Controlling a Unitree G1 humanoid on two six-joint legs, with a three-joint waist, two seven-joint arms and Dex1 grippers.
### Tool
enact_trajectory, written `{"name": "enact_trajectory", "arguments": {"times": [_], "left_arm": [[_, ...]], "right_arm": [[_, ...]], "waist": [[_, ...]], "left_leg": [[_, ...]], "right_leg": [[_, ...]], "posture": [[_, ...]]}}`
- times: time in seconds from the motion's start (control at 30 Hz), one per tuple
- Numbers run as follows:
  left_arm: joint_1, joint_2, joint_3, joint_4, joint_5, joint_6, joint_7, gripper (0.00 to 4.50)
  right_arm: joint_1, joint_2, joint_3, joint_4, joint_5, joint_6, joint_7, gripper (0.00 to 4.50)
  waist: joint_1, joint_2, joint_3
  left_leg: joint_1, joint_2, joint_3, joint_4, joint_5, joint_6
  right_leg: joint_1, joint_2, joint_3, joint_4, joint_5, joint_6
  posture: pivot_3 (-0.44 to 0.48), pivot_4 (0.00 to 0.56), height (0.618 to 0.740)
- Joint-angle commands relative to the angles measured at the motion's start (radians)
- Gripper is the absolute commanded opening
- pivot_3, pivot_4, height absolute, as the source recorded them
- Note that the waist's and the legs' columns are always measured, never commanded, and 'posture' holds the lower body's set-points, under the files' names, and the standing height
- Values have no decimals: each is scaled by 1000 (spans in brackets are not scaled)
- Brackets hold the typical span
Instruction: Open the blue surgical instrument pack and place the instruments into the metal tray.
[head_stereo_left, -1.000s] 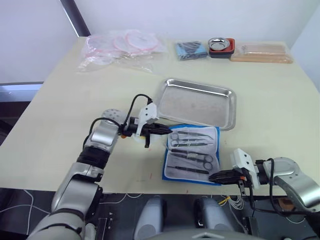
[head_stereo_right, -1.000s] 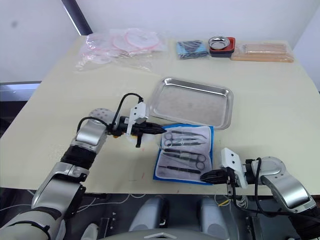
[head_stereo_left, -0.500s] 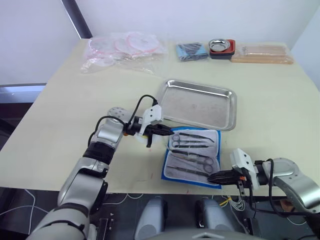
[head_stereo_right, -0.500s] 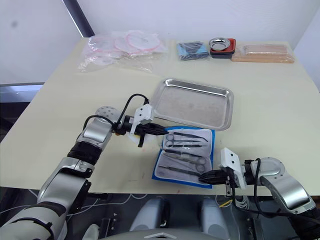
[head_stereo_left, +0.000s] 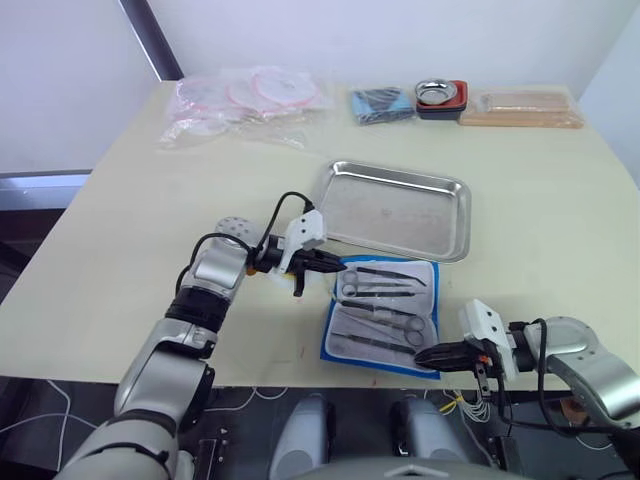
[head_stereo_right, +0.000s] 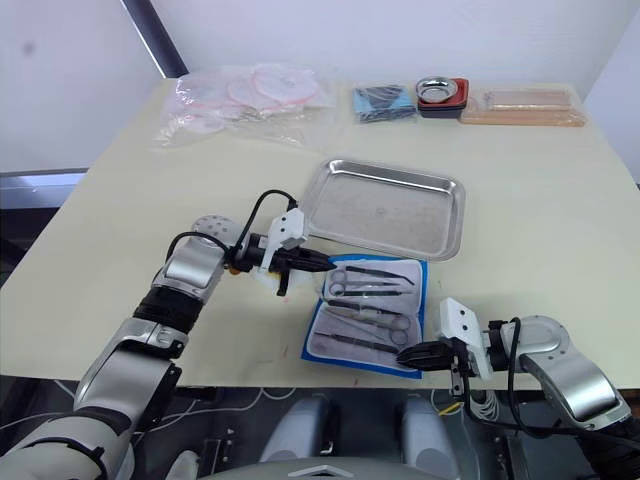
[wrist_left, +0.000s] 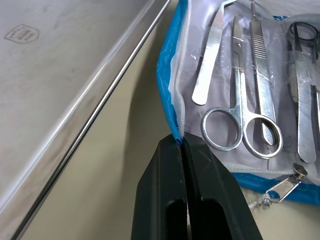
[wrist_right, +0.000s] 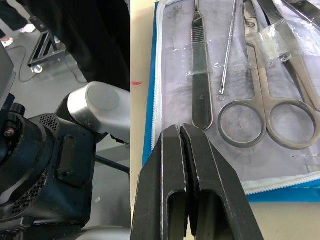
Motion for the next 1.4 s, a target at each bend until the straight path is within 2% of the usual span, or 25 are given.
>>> {"name": "enact_trajectory", "arguments": {"times": [0.03, 0.4, 1.13, 1.4], "left_arm": [[60, 18, -33, -21, 14, 77, 2, 0], [110, 50, -20, -142, -19, 177, 10, 0], [149, 85, -22, -214, -48, 236, 38, 0], [149, 64, -14, -195, -53, 227, 81, 0]], "right_arm": [[5, 3, 11, -9, -9, -25, 3, 35], [-10, -7, 27, 9, -57, -59, 6, 35], [-20, -16, 18, 39, -95, -112, 0, 35], [-10, -17, 26, 42, -98, -116, 4, 35]], "waist": [[-1, 0, 0], [-5, 1, -1], [-6, 1, -1], [-4, 1, -1]], "left_leg": [[0, 0, 0, 0, 0, 0], [1, 1, 0, -1, 0, 0], [2, 2, 2, -1, 0, 0], [2, 2, 2, -1, 0, 0]], "right_leg": [[0, 0, 0, 0, 0, 0], [1, 1, 1, -1, 0, 0], [1, 2, 2, -1, 0, 0], [1, 2, 2, -1, 0, 0]], "posture": [[0, 150, 740], [0, 150, 740], [0, 150, 740], [0, 150, 740]]}}
